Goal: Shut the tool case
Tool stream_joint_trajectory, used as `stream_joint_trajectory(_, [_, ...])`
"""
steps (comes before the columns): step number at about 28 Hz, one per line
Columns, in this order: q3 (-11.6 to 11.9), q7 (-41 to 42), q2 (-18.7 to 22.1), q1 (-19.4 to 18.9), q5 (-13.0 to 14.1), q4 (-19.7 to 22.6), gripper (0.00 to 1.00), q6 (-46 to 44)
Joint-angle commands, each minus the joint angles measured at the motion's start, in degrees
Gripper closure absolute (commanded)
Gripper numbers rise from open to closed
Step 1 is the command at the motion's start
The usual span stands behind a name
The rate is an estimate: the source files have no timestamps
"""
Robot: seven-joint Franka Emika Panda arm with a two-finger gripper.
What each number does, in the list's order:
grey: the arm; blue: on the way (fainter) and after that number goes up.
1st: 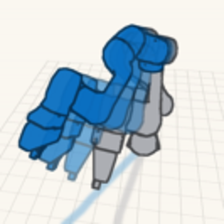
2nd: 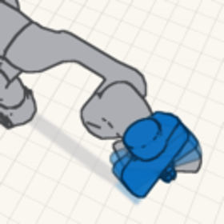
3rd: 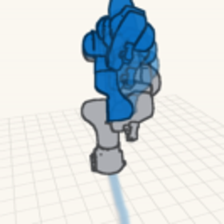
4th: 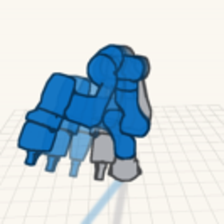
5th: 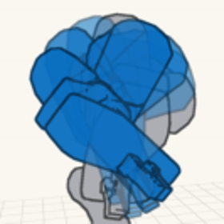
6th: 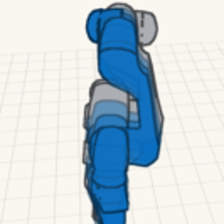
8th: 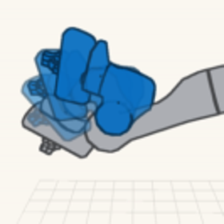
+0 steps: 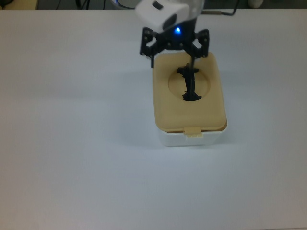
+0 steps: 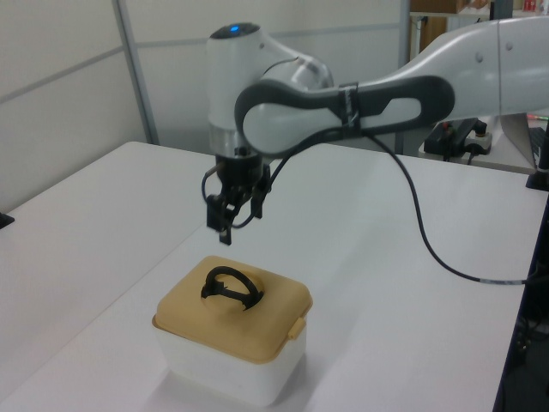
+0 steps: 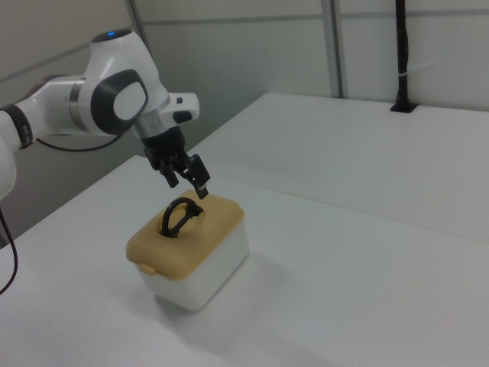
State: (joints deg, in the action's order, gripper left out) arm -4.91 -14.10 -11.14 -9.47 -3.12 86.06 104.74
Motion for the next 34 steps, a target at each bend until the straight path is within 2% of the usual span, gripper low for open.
stream_joint_trajectory(1, [0.3,5.4,5.0,3.5,1.1,1.1,0.00,-4.6])
stream_joint_trajectory(8, [0.3,10.6,9.1,7.0,0.7,1.9,0.00,-10.5])
stream_joint_trajectory(13, [0.7,10.8,9.9,8.2,0.3,2.5,0.00,-10.9])
stream_joint_trajectory(20, [0.7,11.5,13.1,9.7,0.4,5.9,0.00,-10.6])
stream_joint_trajectory(26, [0.7,12.2,13.1,12.1,0.7,5.8,0.00,-10.7])
stream_joint_trajectory(34, [0.6,12.3,12.0,12.0,0.7,5.8,0.00,-10.3])
